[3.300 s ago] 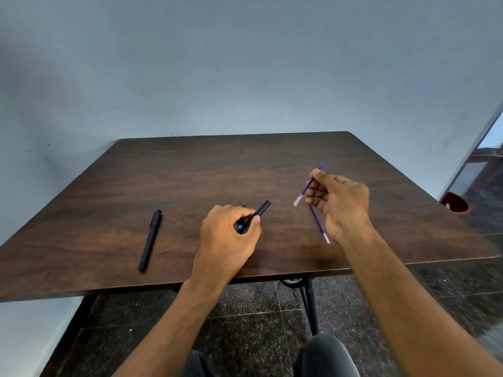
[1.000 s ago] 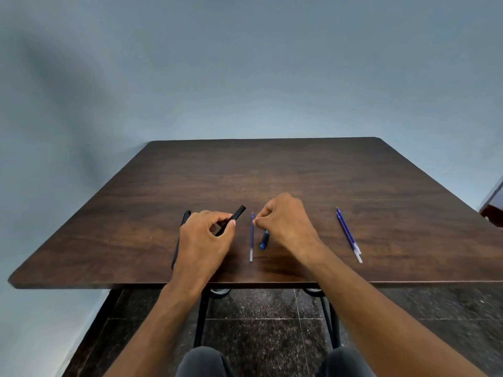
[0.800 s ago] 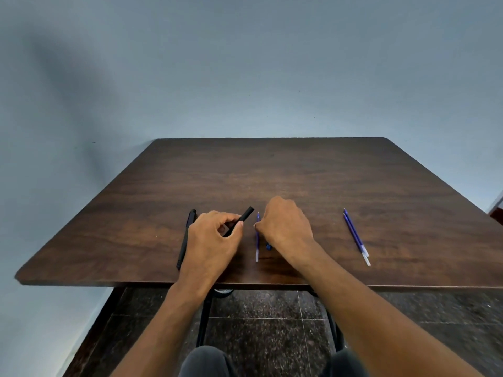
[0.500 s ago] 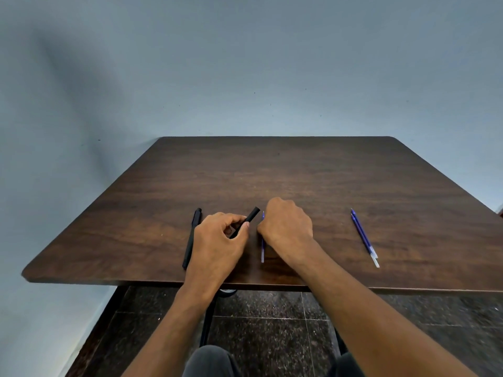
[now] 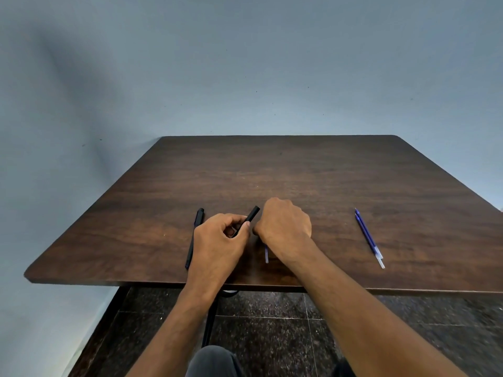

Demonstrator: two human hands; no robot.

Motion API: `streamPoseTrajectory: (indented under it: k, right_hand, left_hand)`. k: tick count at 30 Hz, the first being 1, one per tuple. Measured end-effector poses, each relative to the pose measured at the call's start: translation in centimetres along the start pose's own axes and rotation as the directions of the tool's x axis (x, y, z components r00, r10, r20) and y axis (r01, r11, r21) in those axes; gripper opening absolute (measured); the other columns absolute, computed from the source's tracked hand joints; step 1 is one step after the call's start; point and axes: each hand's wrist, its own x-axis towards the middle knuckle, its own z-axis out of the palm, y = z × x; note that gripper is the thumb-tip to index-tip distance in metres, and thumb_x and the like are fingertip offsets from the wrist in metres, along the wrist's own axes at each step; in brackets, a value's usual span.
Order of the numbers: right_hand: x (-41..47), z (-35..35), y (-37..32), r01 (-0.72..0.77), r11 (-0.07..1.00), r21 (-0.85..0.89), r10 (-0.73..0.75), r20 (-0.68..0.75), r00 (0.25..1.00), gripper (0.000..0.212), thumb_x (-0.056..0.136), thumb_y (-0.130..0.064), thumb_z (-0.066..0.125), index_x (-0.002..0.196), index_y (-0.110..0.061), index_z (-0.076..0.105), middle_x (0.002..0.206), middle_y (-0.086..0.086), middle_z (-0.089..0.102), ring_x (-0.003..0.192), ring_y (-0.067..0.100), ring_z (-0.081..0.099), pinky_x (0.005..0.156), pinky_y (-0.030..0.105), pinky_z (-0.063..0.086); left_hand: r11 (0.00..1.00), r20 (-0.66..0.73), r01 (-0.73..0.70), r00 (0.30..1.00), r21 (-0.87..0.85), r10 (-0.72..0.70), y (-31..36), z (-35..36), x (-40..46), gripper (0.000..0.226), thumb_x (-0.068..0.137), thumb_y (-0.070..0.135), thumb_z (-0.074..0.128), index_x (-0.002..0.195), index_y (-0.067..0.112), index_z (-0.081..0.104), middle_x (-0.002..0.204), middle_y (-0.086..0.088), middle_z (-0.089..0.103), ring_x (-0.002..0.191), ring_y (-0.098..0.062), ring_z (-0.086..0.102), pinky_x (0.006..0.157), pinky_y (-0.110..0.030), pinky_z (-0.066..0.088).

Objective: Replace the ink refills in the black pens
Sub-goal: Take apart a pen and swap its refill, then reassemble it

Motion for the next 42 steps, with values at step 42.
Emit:
streamPoseTrajectory:
  k: [42]
  right_hand:
    - [0.0, 0.6, 7.3, 0.064, -0.071, 0.995, 0.143, -0.053, 0.988, 0.015, 0.096, 0.001, 0.055, 0.081, 0.001, 0.056, 0.073, 0.029, 0.07, 0.057, 0.038, 0.072, 0.048, 0.036, 0.06]
  left_hand:
    - [0.996, 0.142, -0.075, 0.988, 0.05, 0.067, -0.1, -0.2, 0.0, 0.023, 0.077, 0.028, 0.084, 0.095, 0.038, 0.074, 0.09, 0.024, 0.066, 0.091, 0.004, 0.063, 0.081, -0.013, 0.051]
